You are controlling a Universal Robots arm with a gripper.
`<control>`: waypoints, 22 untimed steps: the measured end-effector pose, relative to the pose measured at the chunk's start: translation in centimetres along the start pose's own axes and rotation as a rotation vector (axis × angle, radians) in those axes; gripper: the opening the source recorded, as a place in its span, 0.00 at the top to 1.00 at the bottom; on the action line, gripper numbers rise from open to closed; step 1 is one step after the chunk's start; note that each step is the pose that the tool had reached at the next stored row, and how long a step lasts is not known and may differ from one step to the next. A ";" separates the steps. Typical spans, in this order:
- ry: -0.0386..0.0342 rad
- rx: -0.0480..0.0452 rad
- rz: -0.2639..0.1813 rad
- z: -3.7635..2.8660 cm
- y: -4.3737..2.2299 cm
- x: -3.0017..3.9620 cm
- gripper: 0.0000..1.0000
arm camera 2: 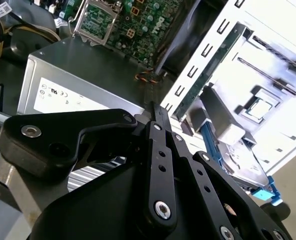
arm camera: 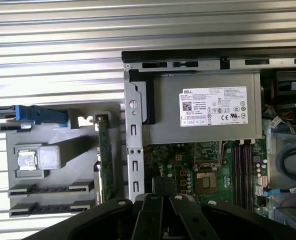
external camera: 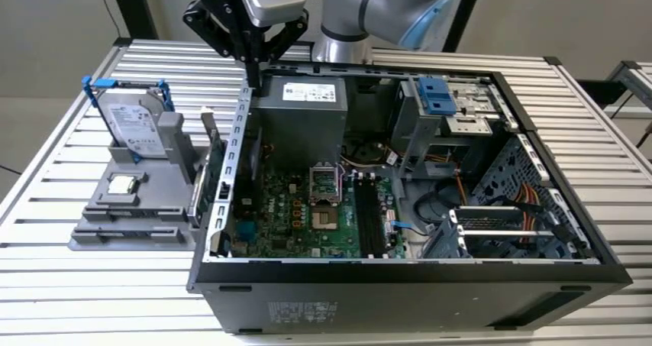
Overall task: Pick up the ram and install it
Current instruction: 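Reach for the ram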
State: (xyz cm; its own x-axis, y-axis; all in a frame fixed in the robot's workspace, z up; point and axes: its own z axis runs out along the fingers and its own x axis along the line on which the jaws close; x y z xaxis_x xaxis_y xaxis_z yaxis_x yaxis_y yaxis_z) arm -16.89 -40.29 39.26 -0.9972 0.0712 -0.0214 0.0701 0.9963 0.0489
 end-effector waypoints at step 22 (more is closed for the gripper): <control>0.0004 0.0000 0.000 -0.04 -0.21 1.65 1.00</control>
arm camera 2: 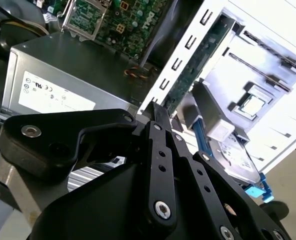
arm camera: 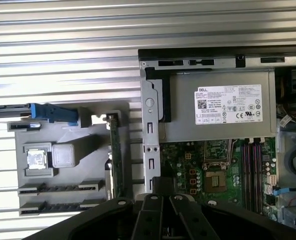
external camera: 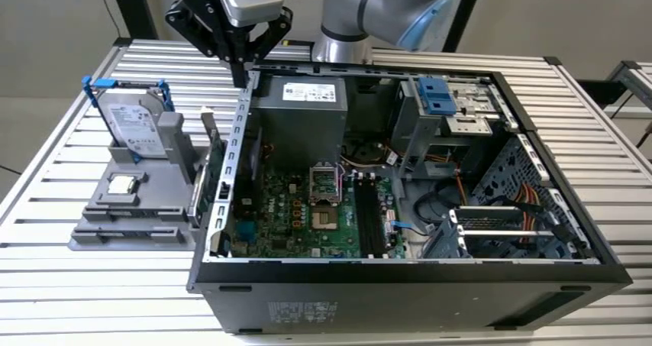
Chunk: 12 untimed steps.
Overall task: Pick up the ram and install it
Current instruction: 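Reach for the ram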
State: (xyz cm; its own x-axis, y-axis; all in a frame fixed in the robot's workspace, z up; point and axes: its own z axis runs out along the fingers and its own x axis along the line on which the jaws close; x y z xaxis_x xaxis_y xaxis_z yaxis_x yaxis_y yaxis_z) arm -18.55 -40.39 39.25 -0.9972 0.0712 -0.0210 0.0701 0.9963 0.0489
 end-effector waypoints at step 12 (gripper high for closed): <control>0.0003 0.0001 0.000 -0.02 -0.10 0.74 1.00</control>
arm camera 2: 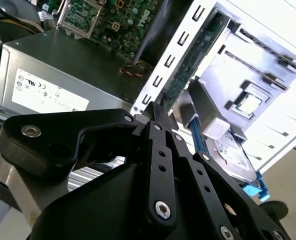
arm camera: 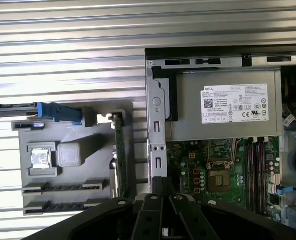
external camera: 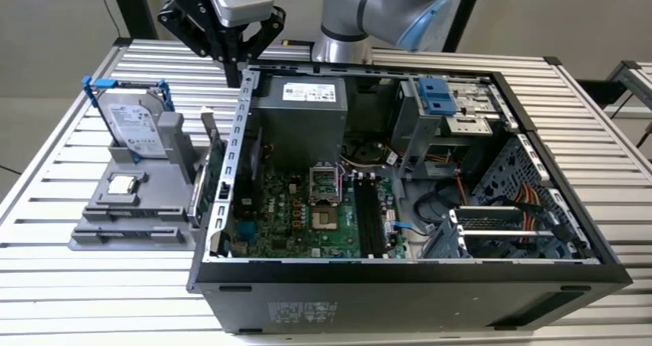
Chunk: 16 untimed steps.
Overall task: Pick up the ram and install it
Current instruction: 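Reach for the ram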
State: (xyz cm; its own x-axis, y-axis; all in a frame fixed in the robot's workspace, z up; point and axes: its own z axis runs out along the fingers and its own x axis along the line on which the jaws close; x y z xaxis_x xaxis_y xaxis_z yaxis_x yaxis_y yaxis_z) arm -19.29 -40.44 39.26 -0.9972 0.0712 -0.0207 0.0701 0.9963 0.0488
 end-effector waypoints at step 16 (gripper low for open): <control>0.0001 0.0000 0.000 -0.04 -0.25 1.52 1.00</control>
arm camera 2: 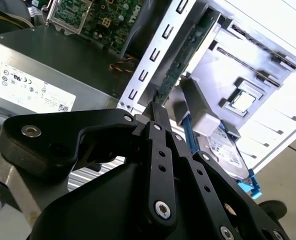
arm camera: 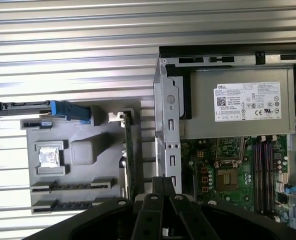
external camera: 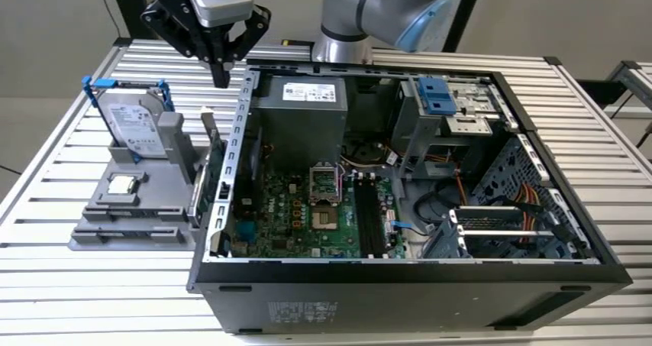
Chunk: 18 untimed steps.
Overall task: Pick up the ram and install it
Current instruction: 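Reach for the ram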
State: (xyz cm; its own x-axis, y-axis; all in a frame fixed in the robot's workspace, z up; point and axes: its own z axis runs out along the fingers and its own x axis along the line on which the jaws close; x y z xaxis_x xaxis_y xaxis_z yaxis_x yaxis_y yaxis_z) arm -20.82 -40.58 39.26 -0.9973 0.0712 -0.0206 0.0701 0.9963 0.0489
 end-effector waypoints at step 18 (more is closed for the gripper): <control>0.0001 -0.0001 0.000 -0.05 -0.23 1.98 1.00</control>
State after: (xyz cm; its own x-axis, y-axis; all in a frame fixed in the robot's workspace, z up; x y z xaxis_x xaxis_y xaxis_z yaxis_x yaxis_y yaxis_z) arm -22.82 -40.67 39.25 -0.9972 0.0712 -0.0205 0.0701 0.9963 0.0489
